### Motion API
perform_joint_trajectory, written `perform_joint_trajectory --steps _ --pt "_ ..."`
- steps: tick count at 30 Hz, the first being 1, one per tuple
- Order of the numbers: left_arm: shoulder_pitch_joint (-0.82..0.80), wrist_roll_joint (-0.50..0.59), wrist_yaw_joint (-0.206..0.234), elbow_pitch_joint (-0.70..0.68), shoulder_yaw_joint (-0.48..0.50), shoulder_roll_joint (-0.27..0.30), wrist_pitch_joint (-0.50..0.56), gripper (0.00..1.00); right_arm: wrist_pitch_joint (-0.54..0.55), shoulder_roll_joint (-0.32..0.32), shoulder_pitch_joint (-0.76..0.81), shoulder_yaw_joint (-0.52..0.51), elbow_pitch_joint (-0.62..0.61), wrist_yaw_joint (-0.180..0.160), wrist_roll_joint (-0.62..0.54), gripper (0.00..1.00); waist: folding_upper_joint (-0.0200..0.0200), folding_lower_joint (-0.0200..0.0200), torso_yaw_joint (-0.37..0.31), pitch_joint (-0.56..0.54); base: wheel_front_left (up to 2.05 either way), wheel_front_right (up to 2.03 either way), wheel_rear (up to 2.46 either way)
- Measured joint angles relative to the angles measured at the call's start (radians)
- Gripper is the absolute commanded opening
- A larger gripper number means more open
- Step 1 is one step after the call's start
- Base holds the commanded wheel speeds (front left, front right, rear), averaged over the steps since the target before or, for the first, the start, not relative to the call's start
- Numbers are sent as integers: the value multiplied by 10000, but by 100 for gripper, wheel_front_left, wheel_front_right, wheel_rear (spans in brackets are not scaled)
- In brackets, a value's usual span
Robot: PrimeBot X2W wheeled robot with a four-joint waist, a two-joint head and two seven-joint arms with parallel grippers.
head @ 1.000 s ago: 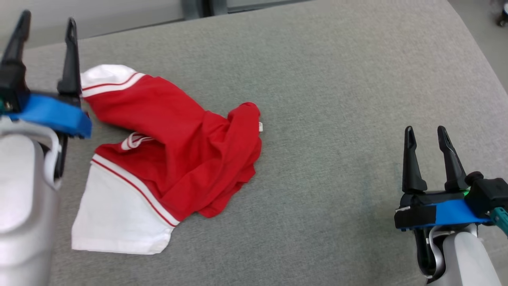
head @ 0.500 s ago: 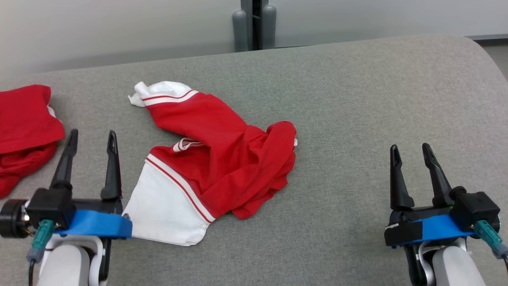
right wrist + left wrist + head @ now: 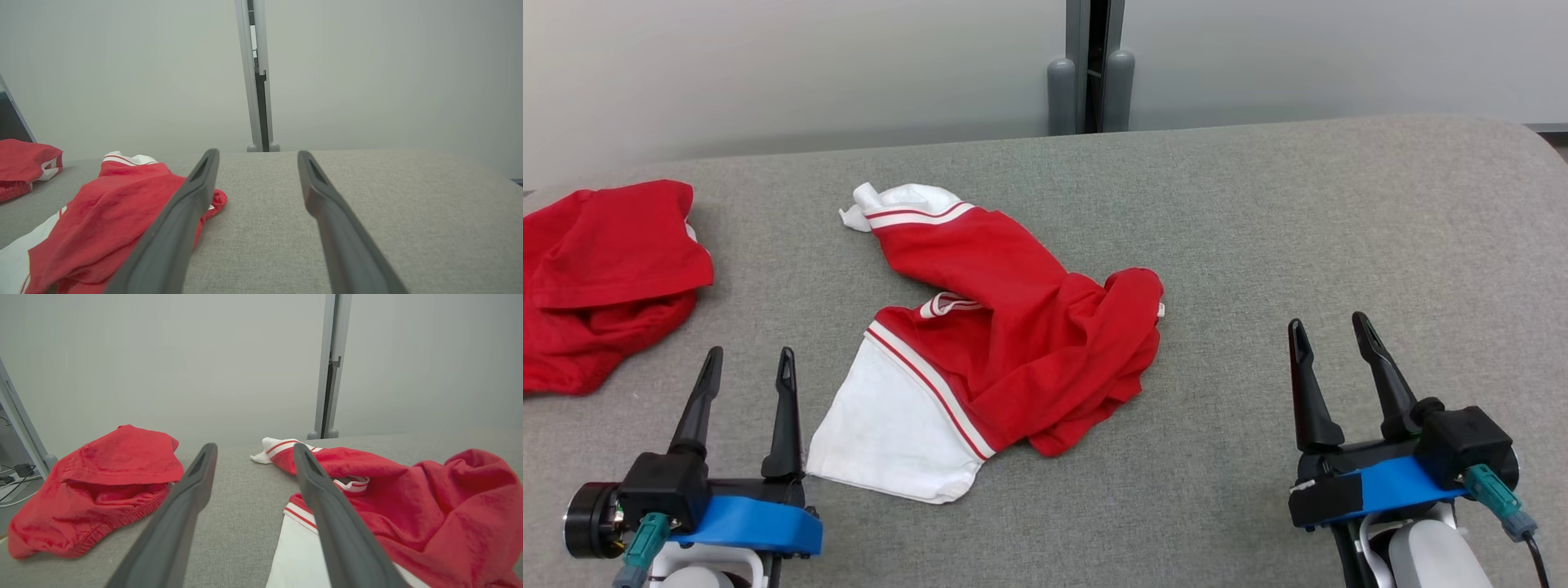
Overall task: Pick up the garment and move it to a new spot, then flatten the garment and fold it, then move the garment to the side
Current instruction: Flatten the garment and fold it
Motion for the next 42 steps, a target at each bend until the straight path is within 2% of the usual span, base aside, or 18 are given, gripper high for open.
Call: perform_joint_trajectory --steps 4,11,19,29,30,31,32,42 --pt "-81 230 -159 224 -71 -12 0 100 0 -2 25 40 21 0 0 100 0 0 -1 -54 0 0 0" --pt "-338 370 -449 1998 -447 40 6 100 0 -4 55 52 92 0 2 100 0 0 -20 -38 0 0 0" --pt "-755 161 -686 3931 -713 92 614 100 0 -4 41 -10 155 0 2 100 0 1 -40 103 0 0 0" --pt "-1313 -182 -880 5407 -991 136 1080 100 0 0 24 -4 169 0 2 100 0 2 -76 215 0 0 0" --pt "-1379 -205 -918 5488 -1047 130 1089 83 0 0 23 -13 167 0 2 100 0 1 -74 219 0 0 0" --pt "-1429 -234 -922 5563 -1095 136 1083 31 0 0 22 -23 165 -2 2 100 0 1 -70 228 0 0 0" --pt "-1486 -234 -947 5647 -1168 151 1083 2 0 0 22 -29 165 0 2 100 0 1 -64 239 0 0 0" --pt "-1726 -556 -1032 5588 -1494 46 780 0 0 10 136 -280 157 0 15 100 0 2 312 154 0 0 0"
